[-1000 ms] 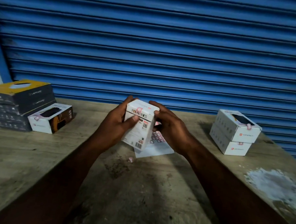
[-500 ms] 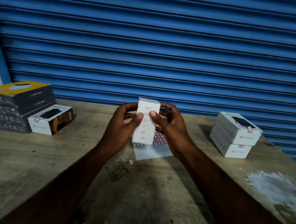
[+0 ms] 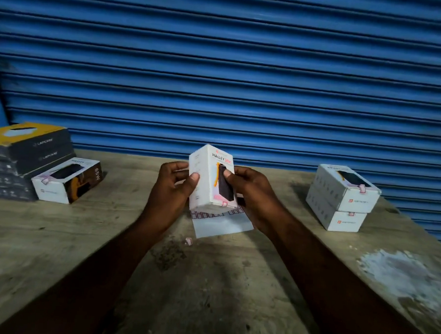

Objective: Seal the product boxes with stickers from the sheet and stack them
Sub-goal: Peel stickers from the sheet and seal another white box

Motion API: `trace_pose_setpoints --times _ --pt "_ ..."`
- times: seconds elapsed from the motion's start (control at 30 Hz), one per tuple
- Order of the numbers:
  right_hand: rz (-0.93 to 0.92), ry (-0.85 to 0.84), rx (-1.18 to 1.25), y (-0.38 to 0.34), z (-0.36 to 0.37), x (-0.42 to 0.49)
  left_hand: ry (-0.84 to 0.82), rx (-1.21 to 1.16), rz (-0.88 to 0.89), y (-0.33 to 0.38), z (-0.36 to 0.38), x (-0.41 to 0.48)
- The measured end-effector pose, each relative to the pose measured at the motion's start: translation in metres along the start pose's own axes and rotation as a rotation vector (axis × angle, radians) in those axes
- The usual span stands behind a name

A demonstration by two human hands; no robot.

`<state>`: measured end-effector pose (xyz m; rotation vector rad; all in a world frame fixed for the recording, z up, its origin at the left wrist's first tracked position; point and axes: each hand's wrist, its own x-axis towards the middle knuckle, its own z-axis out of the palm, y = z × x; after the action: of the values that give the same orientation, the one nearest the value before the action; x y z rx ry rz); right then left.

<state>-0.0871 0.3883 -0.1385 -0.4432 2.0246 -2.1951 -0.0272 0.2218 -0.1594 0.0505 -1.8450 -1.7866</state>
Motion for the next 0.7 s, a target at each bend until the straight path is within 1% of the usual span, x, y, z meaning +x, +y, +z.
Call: trace_pose_setpoints --times 0.1,0.17,0.2,0.27,0.37,0.43,0.53,0.67,0.7 --pt "0.024 0.027 0.017 0.001 -0.002 0.000 0.060 0.157 0.088 -0.006 0.001 -0.005" --pt "0.039 0.071 0.003 0.001 -0.003 0.000 0.062 0.231 0.104 -0.010 0.002 -0.007" --pt "0.036 0.109 -0.057 0.001 -0.005 0.002 0.045 0.255 0.090 -0.011 0.003 -0.008" --pt "-0.017 0.200 -0.262 0.000 -0.012 0.004 -0.020 0.212 -0.025 -0.007 0.012 -0.012" --pt "-0.065 0.341 -0.538 -0.006 -0.027 0.002 -0.098 0.065 -0.210 0.003 0.033 -0.016" --pt "-0.080 0.368 -0.734 -0.016 -0.042 0.001 -0.118 -0.001 -0.312 0.011 0.051 -0.016" --pt "-0.106 0.279 -1.033 -0.034 -0.070 0.005 -0.195 -0.072 -0.460 0.021 0.083 -0.015" --pt "-0.098 0.180 -1.631 -0.055 -0.103 0.005 -0.217 -0.041 -0.511 0.017 0.132 -0.016" --pt "-0.096 0.145 -1.728 -0.059 -0.110 0.004 -0.214 -0.035 -0.516 0.015 0.143 -0.016"
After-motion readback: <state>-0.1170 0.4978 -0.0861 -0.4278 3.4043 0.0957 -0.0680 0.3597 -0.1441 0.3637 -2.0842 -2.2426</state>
